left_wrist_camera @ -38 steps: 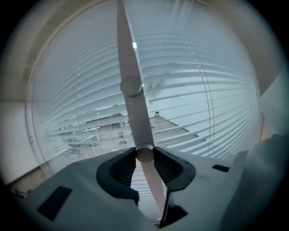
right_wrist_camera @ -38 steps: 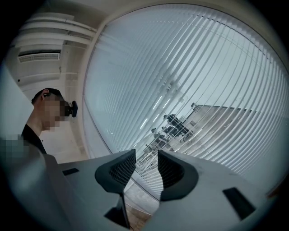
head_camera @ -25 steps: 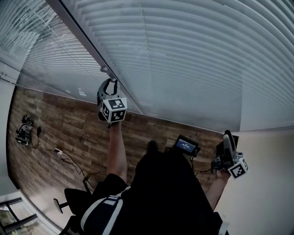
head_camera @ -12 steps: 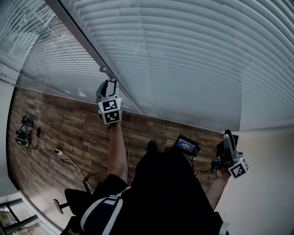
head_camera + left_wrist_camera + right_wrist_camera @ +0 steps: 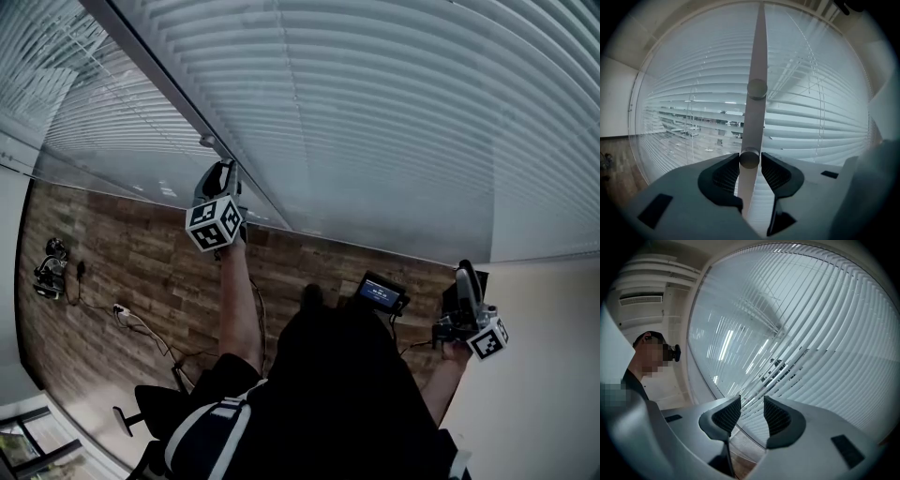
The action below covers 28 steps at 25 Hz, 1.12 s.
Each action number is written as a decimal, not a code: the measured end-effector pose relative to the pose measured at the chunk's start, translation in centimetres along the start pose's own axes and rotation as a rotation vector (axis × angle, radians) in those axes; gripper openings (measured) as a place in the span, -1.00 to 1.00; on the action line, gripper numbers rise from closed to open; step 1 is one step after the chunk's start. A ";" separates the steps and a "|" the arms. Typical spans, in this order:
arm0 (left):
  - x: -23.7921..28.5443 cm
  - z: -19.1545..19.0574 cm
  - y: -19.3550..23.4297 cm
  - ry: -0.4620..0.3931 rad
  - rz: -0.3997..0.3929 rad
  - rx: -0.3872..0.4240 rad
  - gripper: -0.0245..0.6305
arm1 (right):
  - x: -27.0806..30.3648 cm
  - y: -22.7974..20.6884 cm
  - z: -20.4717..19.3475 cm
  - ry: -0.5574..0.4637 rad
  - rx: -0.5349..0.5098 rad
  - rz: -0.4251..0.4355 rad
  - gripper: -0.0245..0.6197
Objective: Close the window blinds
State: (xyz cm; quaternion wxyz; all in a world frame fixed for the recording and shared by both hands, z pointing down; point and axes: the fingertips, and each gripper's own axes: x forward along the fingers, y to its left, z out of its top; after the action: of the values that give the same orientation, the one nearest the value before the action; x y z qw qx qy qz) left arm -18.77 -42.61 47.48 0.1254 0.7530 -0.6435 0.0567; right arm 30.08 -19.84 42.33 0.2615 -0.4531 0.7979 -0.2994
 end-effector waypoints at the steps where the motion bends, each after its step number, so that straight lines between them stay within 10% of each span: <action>1: 0.0 0.0 0.0 0.001 -0.005 -0.010 -0.45 | 0.0 0.2 0.1 -0.001 -0.009 -0.001 -0.44; 20: 0.3 -0.8 0.0 0.068 0.081 0.250 -0.49 | -0.8 -1.4 -0.9 0.001 0.029 -0.014 -0.44; 28: -0.3 -1.1 -0.6 0.014 0.017 0.114 -0.48 | -1.2 -1.8 -1.1 -0.001 0.020 -0.009 -0.44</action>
State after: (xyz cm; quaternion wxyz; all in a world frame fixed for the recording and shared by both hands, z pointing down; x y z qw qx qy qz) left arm -18.14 -41.99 48.43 0.0866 0.7529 -0.6447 0.0997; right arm 30.89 -19.22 44.55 0.2647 -0.4542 0.7929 -0.3082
